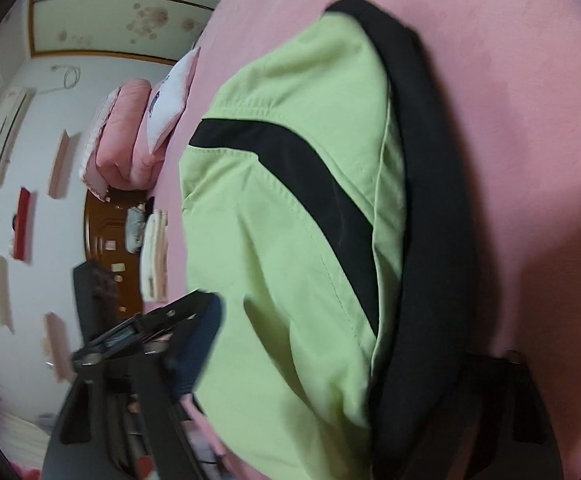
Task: Fold large clothes
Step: 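Grasp the folded jacket edge with the right gripper while the left gripper grasps it too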
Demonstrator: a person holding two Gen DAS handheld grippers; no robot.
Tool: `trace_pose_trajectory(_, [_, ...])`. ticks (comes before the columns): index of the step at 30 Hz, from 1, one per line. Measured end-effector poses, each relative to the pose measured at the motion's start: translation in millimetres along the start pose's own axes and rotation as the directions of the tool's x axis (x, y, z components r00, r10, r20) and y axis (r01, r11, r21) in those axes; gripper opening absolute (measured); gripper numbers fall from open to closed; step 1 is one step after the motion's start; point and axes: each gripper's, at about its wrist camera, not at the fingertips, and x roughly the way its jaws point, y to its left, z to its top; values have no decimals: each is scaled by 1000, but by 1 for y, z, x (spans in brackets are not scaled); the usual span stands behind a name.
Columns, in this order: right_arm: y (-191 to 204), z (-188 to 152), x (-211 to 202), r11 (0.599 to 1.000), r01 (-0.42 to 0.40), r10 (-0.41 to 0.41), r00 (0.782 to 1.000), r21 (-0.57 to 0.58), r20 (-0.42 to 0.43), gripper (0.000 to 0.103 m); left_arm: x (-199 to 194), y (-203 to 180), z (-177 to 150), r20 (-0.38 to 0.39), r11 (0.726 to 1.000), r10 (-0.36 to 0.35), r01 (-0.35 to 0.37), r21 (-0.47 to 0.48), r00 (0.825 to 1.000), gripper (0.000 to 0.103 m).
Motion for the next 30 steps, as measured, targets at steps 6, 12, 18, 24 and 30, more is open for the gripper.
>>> trace_pose_trajectory(6, [13,-21,-18,999,-31,32,999,-41,27,26,-26,-3,-11,79,1000,27,-26,-9,997,35])
trace_pose_trajectory(12, [47,-50,-43,998,-11,13,999,-67,36,18,-62,-31,-27,77,997,57,-62,55,995,22])
trace_pose_trajectory(18, [95,-88,-78,990,62,-57,997,-126,47,16,-99,-45,-60,11,995,80,-80,63,997,21])
trace_pose_trajectory(24, [143,-124,-99,977,63,-59,998,-205,23,15,-149,-50,-91,-21,993,97,-96,64,995,20])
trace_pose_trajectory(30, [221,-166,-95,930,69,-75,997,-360,-1,13,-206,-22,-103,-17,995,104,-104,10,994,20])
